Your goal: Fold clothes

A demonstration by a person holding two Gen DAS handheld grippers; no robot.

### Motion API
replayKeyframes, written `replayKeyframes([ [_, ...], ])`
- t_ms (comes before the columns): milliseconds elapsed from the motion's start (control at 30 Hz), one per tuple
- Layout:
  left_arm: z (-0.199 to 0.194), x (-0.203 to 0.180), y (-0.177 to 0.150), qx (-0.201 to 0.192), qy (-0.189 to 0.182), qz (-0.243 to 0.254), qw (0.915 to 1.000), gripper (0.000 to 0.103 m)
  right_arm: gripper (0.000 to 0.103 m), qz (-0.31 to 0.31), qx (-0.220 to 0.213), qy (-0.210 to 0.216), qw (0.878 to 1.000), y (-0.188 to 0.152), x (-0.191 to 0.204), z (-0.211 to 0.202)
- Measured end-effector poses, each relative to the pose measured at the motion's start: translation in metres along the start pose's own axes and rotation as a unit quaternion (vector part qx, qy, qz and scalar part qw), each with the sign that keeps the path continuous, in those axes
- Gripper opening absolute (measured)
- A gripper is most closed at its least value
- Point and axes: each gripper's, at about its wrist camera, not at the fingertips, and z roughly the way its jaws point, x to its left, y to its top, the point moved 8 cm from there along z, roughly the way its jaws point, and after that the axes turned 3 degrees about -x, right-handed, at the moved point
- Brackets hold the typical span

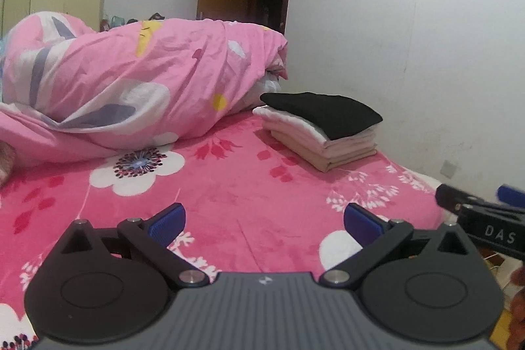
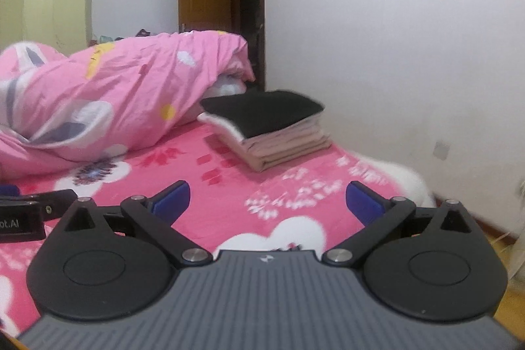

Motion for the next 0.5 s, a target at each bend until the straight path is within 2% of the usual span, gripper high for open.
replayKeyframes([
  [500, -0.007, -0.015, -0.002, -0.001, 0.032, 0.013, 0.9994, 0.103, 0.102, -0.006, -0.007, 0.008, 1.000, 0.005, -0.005, -0.015],
])
